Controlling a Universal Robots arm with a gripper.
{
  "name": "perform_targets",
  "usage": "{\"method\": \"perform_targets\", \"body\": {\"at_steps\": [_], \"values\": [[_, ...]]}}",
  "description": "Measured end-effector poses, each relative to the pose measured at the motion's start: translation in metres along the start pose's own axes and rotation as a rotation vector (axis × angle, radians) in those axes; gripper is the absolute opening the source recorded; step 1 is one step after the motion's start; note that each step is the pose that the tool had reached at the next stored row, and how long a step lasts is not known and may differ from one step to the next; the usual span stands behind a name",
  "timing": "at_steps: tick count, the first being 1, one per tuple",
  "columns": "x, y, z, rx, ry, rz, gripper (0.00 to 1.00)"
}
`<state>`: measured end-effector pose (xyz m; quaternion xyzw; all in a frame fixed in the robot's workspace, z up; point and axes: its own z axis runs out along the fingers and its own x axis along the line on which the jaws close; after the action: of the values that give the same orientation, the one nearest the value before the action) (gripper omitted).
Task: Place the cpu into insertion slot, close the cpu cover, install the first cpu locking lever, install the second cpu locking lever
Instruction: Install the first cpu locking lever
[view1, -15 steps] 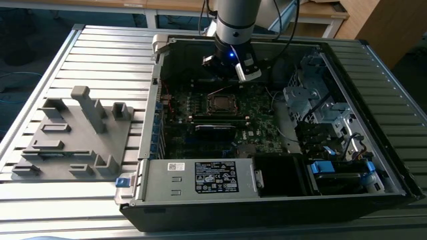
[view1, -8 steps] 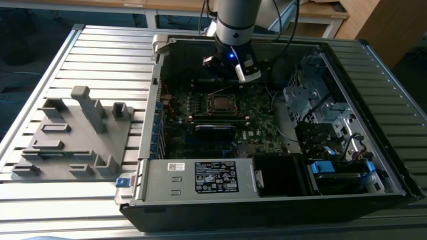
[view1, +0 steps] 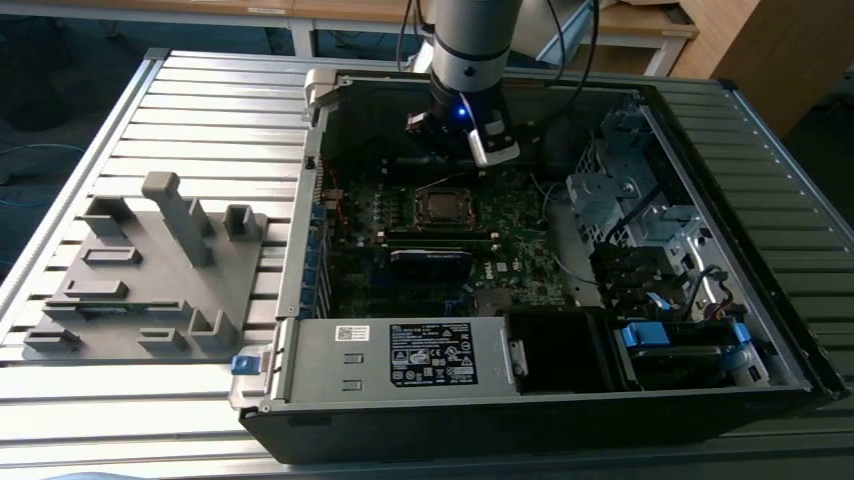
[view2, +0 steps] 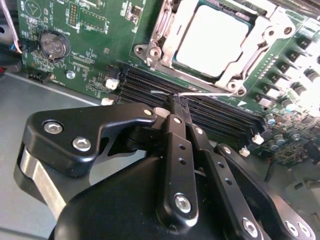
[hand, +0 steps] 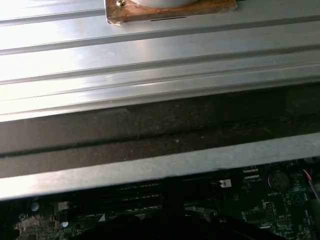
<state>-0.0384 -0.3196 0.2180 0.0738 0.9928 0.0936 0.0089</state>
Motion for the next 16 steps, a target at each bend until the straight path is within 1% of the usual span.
{"method": "perform_targets", "body": {"at_steps": [2,7,8,10,11,14,16], "values": [[0.0,-0.0001,0.0001,0.0004,-0.0021,0.012,0.1],[0.0,-0.0001,0.0003,0.0005,-0.0024,0.012,0.1],[0.0,-0.0001,0.0008,0.0013,-0.0036,0.012,0.1],[0.0,-0.0002,0.0011,0.0088,-0.0071,0.011,0.1],[0.0,-0.0002,0.0012,0.0125,-0.0079,0.011,0.1],[0.0,-0.0003,0.0015,0.0157,-0.009,0.013,0.1],[0.0001,0.0,0.0018,0.0172,-0.0107,0.021,0.1]]}}
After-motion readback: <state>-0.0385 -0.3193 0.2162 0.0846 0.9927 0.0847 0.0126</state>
